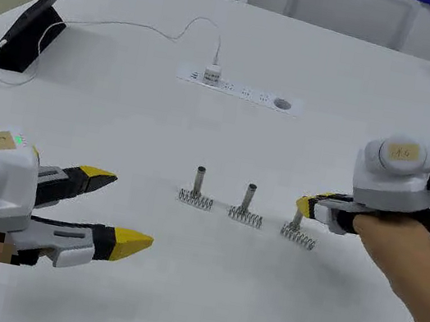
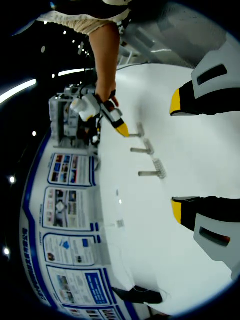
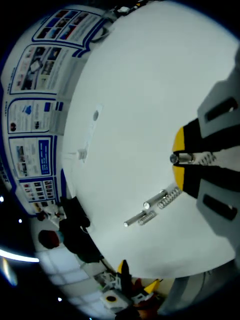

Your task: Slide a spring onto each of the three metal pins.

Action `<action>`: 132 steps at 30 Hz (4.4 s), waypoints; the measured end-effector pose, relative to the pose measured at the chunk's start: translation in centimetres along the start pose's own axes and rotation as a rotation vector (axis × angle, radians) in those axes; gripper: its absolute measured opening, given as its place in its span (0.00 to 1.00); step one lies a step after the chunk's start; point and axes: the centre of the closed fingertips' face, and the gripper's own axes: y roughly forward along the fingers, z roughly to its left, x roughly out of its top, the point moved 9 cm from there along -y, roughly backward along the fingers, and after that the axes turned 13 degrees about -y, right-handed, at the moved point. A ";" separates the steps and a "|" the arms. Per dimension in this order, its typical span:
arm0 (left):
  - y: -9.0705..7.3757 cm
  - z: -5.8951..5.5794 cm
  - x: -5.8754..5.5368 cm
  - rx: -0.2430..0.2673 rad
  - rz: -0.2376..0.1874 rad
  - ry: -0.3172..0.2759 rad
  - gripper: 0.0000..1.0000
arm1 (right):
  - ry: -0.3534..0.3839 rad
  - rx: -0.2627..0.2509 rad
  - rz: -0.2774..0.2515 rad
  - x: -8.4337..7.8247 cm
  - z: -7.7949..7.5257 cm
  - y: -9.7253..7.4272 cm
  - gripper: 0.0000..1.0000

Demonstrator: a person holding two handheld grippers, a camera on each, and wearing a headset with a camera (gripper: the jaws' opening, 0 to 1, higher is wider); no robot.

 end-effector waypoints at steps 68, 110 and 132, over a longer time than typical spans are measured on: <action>0.2 -0.3 0.1 -0.003 0.013 0.011 0.66 | -0.183 0.187 0.047 -4.2 0.2 0.1 0.19; 4.2 -3.1 -0.4 -0.161 0.099 0.080 0.61 | -0.393 0.317 0.153 -2.9 3.1 -2.0 0.11; 7.6 -5.3 -0.7 -0.285 0.184 0.171 0.49 | -0.558 0.488 0.132 -0.3 8.1 -3.4 0.12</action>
